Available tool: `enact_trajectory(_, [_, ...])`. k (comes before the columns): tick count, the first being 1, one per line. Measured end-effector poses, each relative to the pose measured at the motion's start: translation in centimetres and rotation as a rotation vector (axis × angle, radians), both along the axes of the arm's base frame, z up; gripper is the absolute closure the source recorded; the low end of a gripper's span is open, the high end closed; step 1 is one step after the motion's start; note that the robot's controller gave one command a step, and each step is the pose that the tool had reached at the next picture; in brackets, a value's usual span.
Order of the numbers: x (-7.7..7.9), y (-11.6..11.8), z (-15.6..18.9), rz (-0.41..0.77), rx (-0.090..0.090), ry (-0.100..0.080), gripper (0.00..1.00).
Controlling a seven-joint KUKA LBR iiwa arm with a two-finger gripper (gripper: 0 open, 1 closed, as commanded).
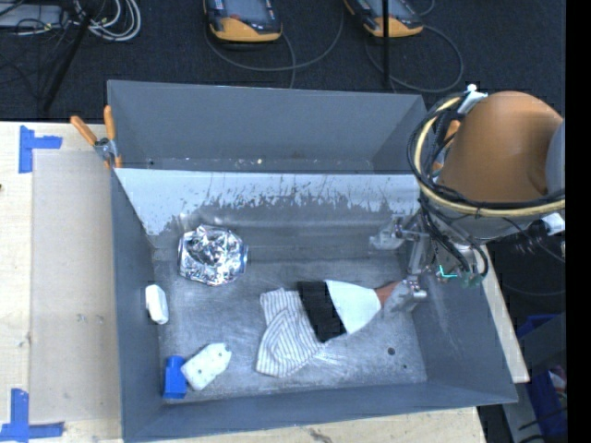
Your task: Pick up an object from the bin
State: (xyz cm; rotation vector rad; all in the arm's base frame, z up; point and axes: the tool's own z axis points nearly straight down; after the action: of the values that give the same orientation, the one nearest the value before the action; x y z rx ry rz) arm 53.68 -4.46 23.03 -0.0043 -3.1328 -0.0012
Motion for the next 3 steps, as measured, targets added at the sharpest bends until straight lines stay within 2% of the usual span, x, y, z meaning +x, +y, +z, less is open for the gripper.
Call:
enact_trajectory(1, [0.1, 0.0, 0.4, 0.002, -0.001, -0.008, 0.0])
enact_trajectory(2, [1.3, -2.8, -4.4, 0.01, -0.001, -0.016, 0.0])
enact_trajectory(3, [1.3, -2.8, -4.4, 0.01, -0.001, -0.016, 0.0])
